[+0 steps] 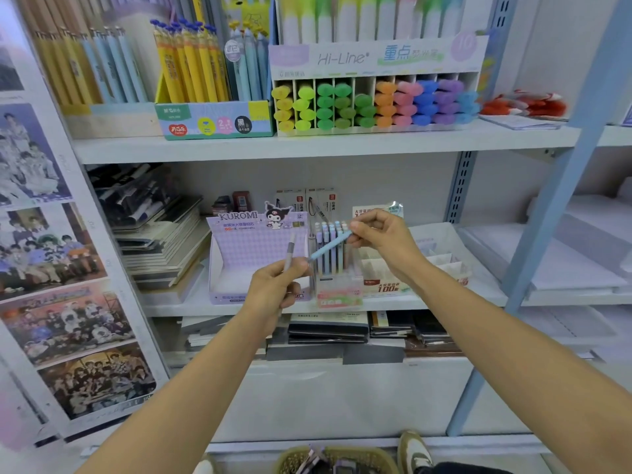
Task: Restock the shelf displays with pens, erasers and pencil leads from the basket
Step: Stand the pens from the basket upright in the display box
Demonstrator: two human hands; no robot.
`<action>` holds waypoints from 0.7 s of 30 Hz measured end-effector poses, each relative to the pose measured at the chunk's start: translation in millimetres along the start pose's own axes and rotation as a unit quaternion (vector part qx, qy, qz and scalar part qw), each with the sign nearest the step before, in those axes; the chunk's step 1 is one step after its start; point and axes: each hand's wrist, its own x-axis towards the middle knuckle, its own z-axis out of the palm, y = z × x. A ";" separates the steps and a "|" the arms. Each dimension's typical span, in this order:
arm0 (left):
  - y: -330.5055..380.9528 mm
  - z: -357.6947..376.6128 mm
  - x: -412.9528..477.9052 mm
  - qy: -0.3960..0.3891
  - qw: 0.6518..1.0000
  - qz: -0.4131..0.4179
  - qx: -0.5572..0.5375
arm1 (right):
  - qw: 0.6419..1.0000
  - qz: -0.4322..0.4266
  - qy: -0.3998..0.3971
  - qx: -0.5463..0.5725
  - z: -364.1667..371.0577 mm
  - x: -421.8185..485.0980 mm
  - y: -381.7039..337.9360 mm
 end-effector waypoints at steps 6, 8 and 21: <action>5.7 1.9 -8.3 0.073 0.995 0.030 -0.057 | 0.988 0.081 -0.107 -0.071 -12.9 -20.5 -8.1; 9.5 5.2 -11.7 0.073 0.994 0.051 -0.068 | 0.973 0.116 -0.164 -0.111 -11.2 -30.3 -7.1; 16.1 18.5 -23.5 0.065 0.992 0.106 0.032 | 0.968 0.063 -0.186 -0.158 17.2 -44.9 -19.0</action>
